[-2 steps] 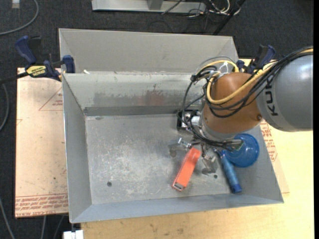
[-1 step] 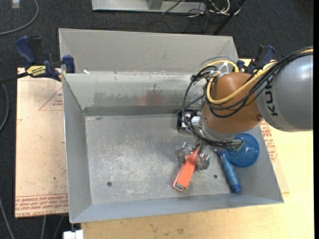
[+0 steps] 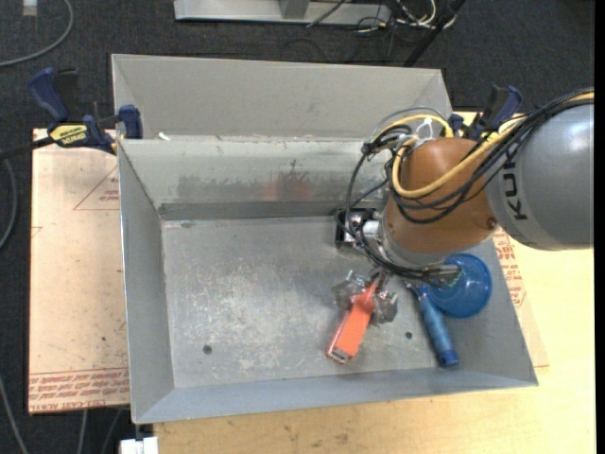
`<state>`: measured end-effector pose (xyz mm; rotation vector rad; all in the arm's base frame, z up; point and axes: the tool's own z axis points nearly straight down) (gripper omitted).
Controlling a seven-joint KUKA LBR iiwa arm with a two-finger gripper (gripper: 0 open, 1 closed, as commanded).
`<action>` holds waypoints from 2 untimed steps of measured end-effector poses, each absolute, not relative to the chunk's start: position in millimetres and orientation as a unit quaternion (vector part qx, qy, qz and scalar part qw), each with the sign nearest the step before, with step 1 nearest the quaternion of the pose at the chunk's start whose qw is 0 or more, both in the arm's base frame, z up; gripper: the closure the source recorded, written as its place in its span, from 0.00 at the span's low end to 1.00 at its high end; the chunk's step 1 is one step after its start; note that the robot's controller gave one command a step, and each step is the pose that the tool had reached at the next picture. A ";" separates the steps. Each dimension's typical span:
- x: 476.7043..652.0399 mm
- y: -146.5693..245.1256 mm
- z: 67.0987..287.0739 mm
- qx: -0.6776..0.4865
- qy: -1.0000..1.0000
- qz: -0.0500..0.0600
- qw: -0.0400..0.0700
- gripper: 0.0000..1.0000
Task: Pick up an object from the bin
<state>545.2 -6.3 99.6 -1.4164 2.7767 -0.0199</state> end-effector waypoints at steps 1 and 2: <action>601.6 -36.9 70.7 -0.596 0.803 -0.008 0.013 1.00; 601.9 -36.3 71.4 -0.596 0.803 -0.007 0.013 1.00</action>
Offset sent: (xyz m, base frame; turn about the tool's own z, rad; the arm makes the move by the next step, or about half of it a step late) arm 0.0000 0.0000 0.0000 0.0000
